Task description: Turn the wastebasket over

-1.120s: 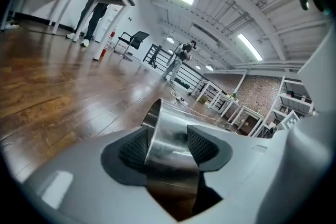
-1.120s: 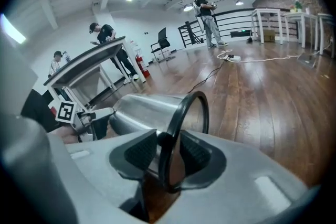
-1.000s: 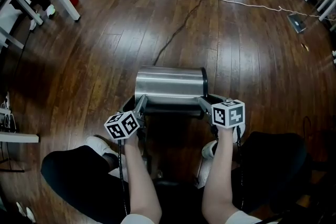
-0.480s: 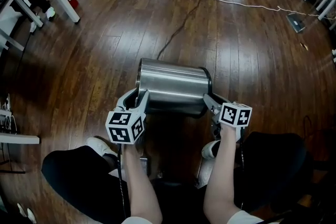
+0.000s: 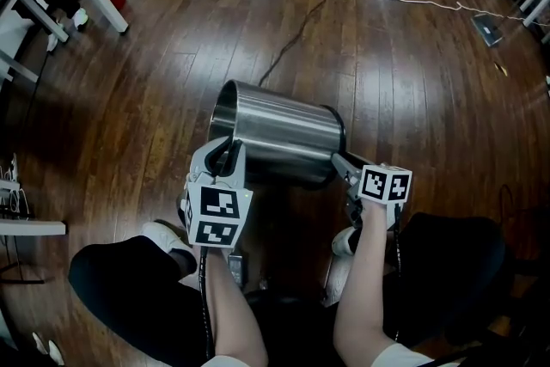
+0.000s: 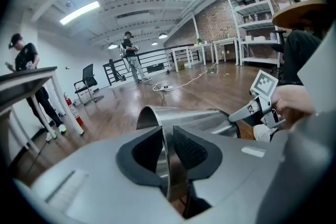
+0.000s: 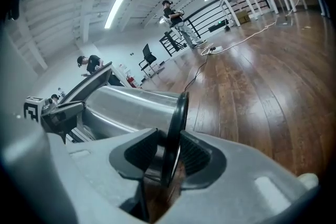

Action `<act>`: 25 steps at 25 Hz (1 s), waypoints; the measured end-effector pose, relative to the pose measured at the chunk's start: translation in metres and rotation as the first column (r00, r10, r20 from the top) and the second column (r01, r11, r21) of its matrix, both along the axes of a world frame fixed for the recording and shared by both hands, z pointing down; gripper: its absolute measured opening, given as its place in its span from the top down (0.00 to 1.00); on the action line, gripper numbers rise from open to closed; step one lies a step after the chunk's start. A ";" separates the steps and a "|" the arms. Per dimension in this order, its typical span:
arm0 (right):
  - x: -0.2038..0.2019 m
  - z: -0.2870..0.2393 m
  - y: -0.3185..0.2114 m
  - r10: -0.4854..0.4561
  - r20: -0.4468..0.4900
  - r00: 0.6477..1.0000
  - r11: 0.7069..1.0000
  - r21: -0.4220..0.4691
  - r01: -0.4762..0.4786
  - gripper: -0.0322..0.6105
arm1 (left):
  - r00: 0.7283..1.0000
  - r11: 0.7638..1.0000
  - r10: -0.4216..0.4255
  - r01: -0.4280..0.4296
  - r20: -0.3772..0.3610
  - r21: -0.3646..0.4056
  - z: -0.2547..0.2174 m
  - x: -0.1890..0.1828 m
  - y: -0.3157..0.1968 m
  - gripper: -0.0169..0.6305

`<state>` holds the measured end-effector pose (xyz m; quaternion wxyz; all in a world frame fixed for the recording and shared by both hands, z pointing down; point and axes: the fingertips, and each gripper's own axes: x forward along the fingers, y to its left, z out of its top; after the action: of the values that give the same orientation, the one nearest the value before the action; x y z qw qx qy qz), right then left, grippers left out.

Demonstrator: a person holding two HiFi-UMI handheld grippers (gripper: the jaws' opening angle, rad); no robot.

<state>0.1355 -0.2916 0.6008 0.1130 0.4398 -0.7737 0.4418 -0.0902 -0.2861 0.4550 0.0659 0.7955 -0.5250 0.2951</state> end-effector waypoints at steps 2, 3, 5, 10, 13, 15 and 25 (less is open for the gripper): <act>0.005 0.004 0.001 0.004 0.000 1.000 1.000 -0.013 -0.004 0.76 | 0.995 0.999 -0.006 0.010 -0.098 0.033 -0.007 0.006 -0.003 0.87; 0.008 0.006 0.002 0.008 0.000 1.000 1.000 -0.018 -0.008 0.76 | 0.990 0.999 -0.004 0.011 -0.144 0.047 -0.010 0.010 -0.005 0.88; 0.014 0.009 0.004 0.016 -0.014 1.000 1.000 -0.027 -0.016 0.75 | 0.981 0.998 0.016 -0.003 -0.191 0.070 -0.014 0.019 -0.007 0.88; 0.037 0.022 0.009 0.001 -0.190 0.982 0.999 -0.038 -0.008 0.76 | 0.943 0.985 0.159 -0.129 -0.294 0.118 -0.028 0.066 -0.007 0.89; 0.051 0.036 0.013 0.012 -0.367 0.930 0.999 -0.045 -0.030 0.97 | 0.911 0.966 0.254 -0.223 -0.326 0.129 -0.027 0.115 0.000 0.89; 0.062 0.048 0.014 0.087 -0.428 0.900 0.994 -0.016 -0.104 0.98 | 0.913 0.958 0.283 -0.255 -0.294 0.131 -0.025 0.146 0.003 0.89; 0.087 0.080 0.032 0.261 -0.266 0.928 0.960 -0.030 -0.278 0.98 | 0.898 0.925 0.380 -0.370 -0.225 0.087 -0.010 0.214 0.020 0.89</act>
<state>0.2225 -0.2595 0.6812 0.1661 0.5918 -0.6691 0.4177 0.1237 -0.2657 0.4452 0.0536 0.9123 -0.3566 0.1941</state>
